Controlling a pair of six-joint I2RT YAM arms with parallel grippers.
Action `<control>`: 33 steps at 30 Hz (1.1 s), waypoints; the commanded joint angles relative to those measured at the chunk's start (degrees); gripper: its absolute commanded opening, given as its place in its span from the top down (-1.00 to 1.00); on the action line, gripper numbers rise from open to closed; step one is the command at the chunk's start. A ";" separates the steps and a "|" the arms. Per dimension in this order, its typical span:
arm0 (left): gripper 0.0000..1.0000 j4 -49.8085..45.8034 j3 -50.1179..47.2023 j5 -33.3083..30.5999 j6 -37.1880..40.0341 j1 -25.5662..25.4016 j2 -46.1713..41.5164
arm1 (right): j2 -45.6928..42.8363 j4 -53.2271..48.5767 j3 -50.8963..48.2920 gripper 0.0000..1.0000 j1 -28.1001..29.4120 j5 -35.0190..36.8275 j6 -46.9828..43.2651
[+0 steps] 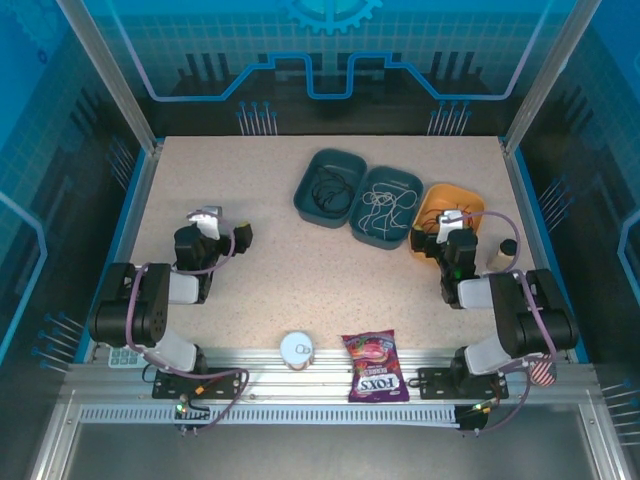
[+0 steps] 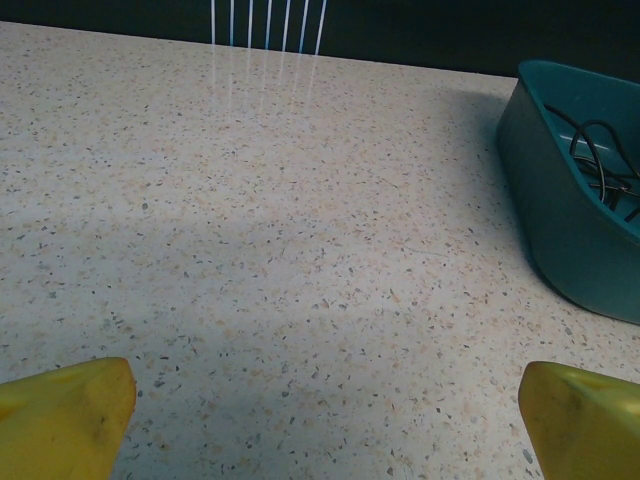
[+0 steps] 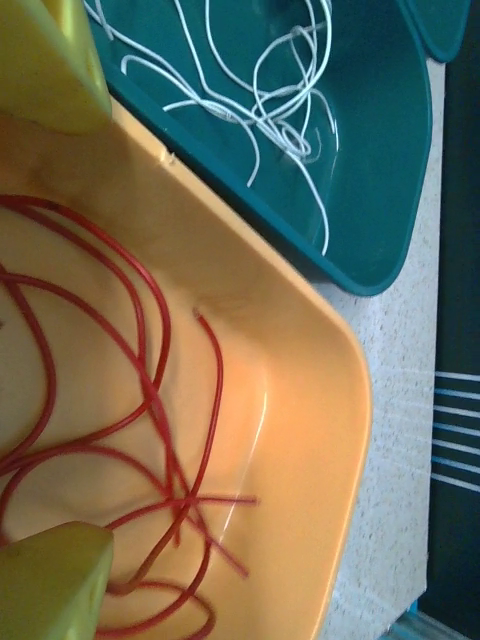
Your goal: Untangle the cables
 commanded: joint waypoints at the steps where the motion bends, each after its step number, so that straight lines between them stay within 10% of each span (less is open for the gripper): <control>1: -0.99 -0.23 0.37 -0.14 1.14 -0.25 -0.85 | 1.65 8.01 -0.75 -0.99 -0.84 -0.59 -0.79; 10: -0.98 -0.29 0.36 -0.18 1.21 -0.28 -0.85 | 1.48 -0.06 3.34 -0.99 -2.93 -14.67 -3.46; 33: -0.98 -0.33 0.44 -0.14 1.21 -0.28 -0.84 | 1.48 -0.10 3.32 -0.99 -2.88 -14.48 -3.53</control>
